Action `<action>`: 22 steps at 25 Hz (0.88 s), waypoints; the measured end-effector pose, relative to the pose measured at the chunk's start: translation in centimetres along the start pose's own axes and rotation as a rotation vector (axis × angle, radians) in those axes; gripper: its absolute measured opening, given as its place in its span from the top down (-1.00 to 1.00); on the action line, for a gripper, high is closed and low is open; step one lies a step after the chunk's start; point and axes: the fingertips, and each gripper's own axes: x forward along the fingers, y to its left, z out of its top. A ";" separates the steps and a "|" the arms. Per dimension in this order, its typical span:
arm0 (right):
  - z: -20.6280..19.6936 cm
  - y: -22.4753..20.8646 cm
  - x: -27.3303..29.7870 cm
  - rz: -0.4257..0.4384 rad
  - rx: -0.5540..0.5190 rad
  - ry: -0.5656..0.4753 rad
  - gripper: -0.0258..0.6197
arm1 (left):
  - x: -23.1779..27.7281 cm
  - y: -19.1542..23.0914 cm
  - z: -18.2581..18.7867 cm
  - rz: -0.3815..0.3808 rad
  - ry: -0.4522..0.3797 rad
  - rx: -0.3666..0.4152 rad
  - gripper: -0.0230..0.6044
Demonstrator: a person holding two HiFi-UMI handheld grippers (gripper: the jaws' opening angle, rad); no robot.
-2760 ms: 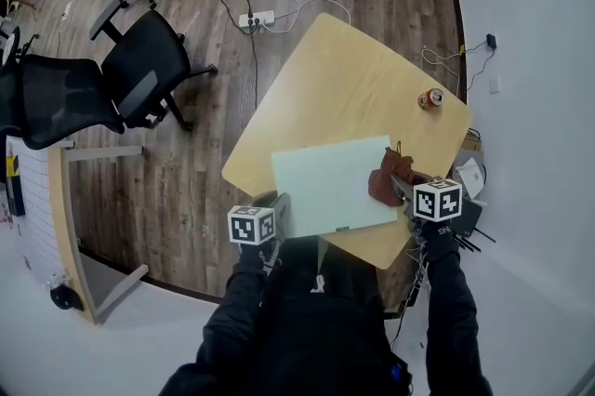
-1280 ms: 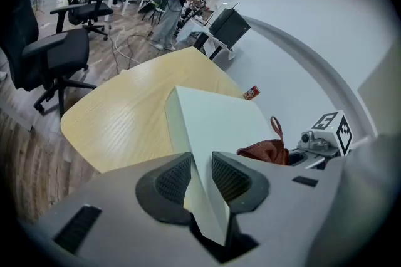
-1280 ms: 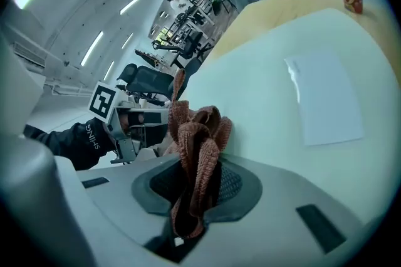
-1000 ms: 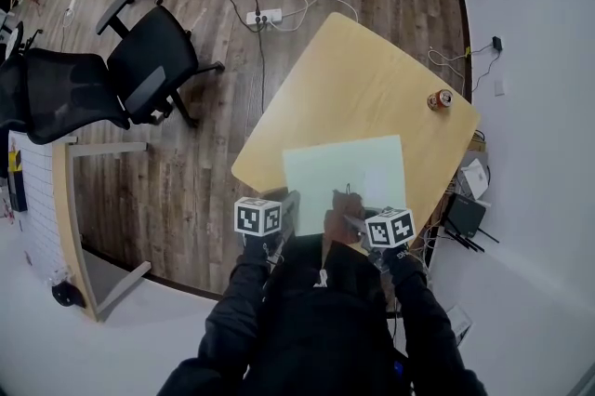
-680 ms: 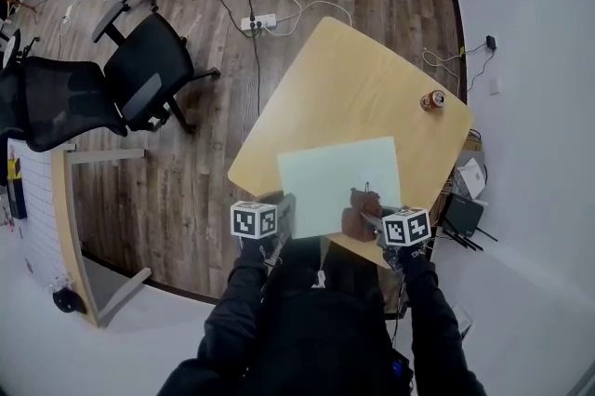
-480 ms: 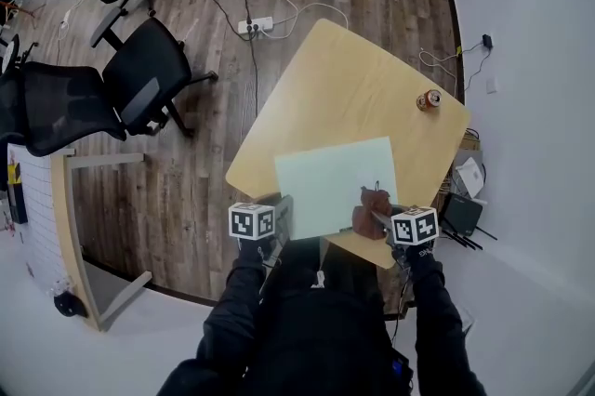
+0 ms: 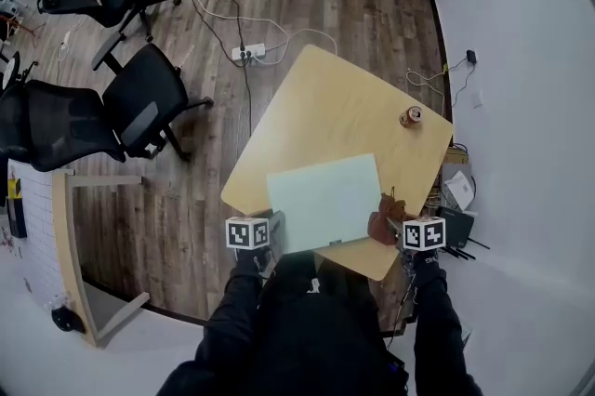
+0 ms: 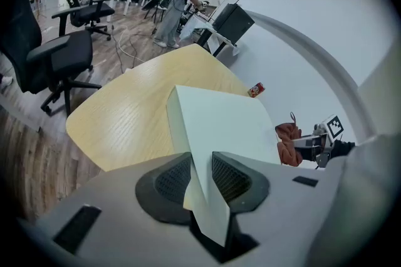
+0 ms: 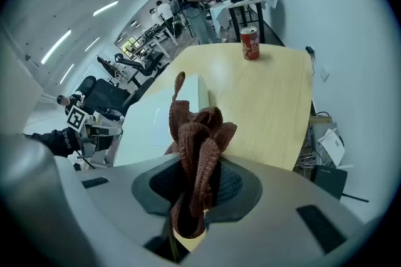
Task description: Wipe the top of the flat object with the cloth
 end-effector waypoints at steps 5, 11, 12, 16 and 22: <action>3.8 3.4 -4.7 0.016 -0.070 -0.155 0.60 | -1.7 -1.0 0.4 0.064 -0.009 0.035 0.55; 10.2 10.4 -11.5 -0.004 -0.170 -0.438 0.60 | -6.6 -5.8 5.3 0.082 -0.212 0.166 0.59; 11.0 11.5 -12.5 -0.012 -0.182 -0.481 0.60 | -7.8 -7.0 6.6 0.080 -0.263 0.193 0.63; 13.7 15.6 -16.3 -0.044 -0.226 -0.639 0.60 | -12.7 -12.4 11.8 0.049 -0.472 0.300 0.78; 17.3 20.8 -20.5 -0.089 -0.320 -0.808 0.61 | -19.0 -19.6 17.4 0.005 -0.689 0.434 0.81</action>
